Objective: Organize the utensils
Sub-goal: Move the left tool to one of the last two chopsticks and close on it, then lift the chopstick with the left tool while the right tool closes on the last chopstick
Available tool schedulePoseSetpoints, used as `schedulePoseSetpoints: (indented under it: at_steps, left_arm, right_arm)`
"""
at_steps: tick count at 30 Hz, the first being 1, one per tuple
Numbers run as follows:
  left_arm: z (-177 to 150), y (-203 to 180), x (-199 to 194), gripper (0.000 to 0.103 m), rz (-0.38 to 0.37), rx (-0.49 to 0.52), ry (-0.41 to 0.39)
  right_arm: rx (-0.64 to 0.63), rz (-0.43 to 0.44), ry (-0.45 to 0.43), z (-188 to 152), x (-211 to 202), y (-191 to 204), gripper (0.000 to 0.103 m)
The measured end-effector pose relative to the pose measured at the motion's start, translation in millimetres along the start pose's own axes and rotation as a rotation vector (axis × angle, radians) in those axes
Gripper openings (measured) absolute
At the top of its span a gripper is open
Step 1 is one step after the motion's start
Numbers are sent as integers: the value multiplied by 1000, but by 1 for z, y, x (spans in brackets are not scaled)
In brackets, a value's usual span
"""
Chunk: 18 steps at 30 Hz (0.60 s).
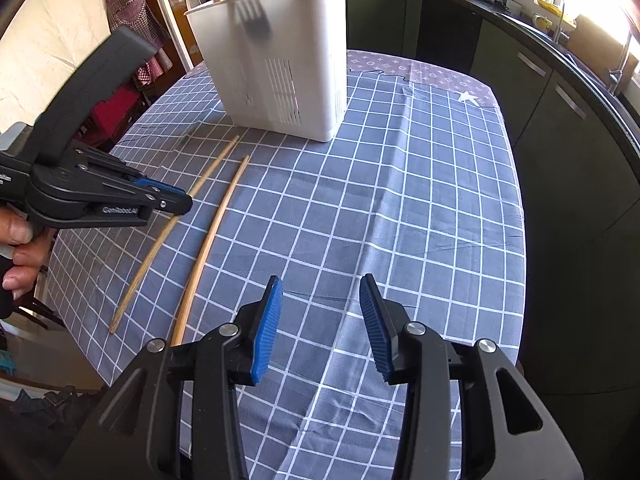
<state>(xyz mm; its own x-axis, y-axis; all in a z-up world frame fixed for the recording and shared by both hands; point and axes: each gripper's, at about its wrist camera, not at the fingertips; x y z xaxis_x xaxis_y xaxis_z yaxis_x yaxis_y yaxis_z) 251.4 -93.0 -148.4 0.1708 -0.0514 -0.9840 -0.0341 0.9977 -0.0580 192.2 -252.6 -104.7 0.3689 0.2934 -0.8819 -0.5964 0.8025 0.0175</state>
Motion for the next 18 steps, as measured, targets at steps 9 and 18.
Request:
schedulePoseSetpoints:
  at_steps: [9,18]
  left_arm:
    - [-22,22,-86,6,-55,26,-201]
    - [-49,50,-127,6,-89,23,-319]
  right_arm:
    - [-32,27,18,13,1,15,40]
    - [-103,78,96,45,26,51,39]
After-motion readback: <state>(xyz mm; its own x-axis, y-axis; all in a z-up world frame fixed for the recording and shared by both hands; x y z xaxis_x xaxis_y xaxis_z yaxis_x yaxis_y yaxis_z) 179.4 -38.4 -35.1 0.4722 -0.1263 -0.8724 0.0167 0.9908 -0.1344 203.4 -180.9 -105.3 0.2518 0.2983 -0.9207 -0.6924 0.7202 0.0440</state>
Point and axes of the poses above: each gripper's, at about its wrist camera, not at the fingertips, and x roughly the way its jaws point, y to its left, z to its top, and after that the axes turned 8 degrees about -x, right-handed
